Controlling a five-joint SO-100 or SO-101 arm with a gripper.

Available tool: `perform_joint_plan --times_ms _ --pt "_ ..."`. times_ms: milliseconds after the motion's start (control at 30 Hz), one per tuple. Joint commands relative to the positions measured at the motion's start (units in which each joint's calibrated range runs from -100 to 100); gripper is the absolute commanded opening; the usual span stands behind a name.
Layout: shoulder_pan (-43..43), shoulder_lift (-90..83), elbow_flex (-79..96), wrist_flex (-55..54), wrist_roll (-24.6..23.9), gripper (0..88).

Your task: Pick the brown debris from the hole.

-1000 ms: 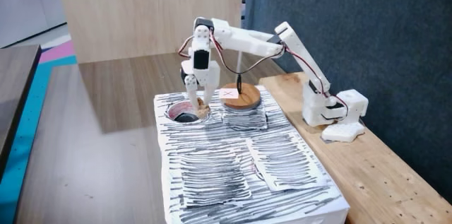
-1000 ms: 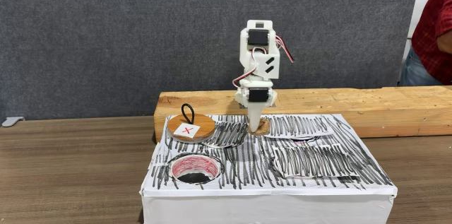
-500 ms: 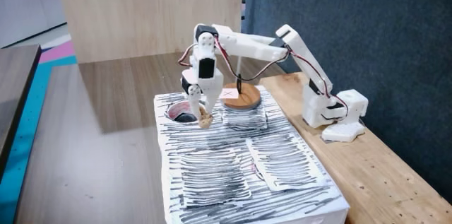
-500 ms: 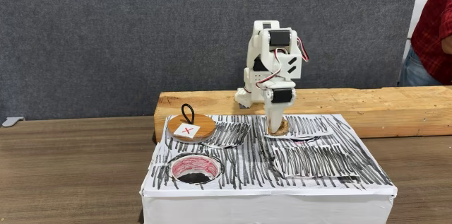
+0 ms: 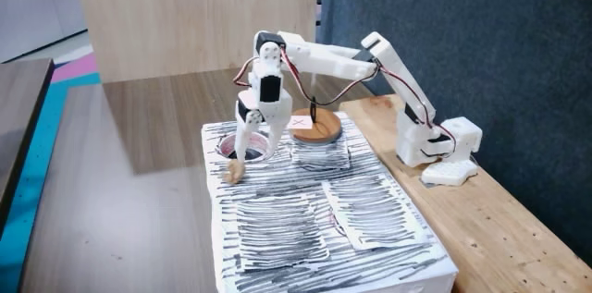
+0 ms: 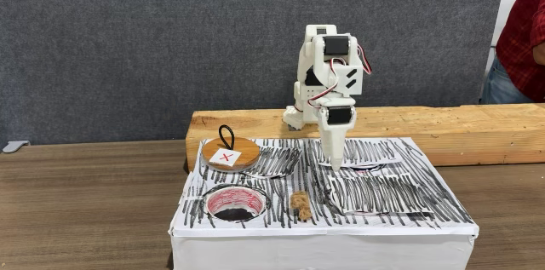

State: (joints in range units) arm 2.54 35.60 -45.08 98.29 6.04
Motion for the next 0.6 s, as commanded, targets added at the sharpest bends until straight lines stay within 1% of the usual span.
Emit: perform_joint_plan --times_ms 0,300,567 --pt "-0.06 -2.02 -1.37 0.37 -0.12 21.0" --pt "-0.13 -1.85 -1.37 0.37 -0.12 21.0" --pt "0.45 2.67 -1.37 0.37 -0.12 21.0"
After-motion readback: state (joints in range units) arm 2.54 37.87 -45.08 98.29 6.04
